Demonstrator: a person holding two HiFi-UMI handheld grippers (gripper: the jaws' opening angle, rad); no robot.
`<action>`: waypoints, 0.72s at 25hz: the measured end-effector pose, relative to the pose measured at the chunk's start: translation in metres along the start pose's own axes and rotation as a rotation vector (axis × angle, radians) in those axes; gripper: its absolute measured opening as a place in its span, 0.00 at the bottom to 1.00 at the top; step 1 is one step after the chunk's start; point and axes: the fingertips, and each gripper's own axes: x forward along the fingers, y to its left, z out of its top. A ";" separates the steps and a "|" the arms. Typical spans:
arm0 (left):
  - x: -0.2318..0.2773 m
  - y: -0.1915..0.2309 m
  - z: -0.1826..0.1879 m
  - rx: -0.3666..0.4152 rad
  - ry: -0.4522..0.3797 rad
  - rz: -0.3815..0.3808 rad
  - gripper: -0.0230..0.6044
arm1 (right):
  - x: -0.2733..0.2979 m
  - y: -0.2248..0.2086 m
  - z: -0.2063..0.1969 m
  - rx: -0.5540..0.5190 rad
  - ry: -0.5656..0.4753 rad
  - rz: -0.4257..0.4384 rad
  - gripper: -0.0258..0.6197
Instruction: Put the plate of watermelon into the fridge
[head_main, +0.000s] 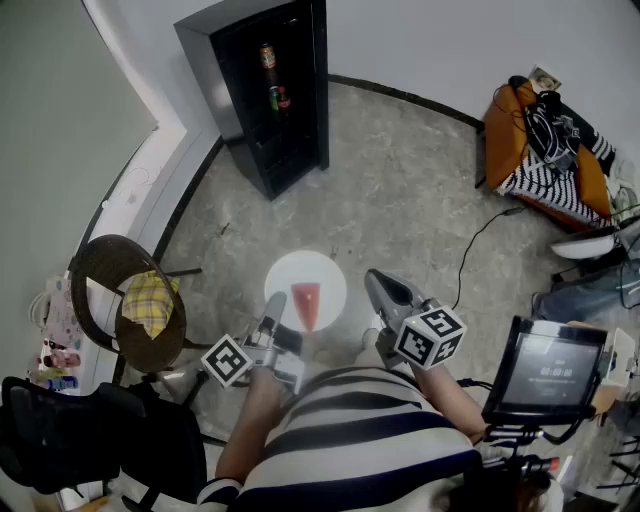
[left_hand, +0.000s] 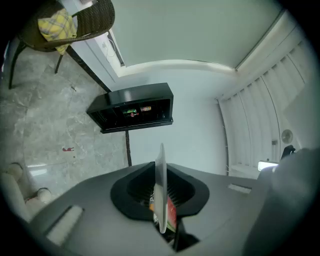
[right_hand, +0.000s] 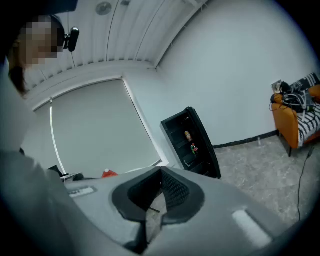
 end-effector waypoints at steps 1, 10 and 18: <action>0.001 0.000 0.000 -0.002 -0.001 -0.001 0.08 | 0.002 0.000 0.001 -0.005 -0.001 0.004 0.03; 0.004 0.003 0.001 -0.014 0.003 -0.006 0.08 | 0.005 -0.004 -0.006 -0.029 0.035 -0.018 0.03; 0.007 0.004 -0.002 -0.015 0.018 -0.004 0.08 | 0.001 -0.008 -0.002 0.003 -0.005 -0.028 0.03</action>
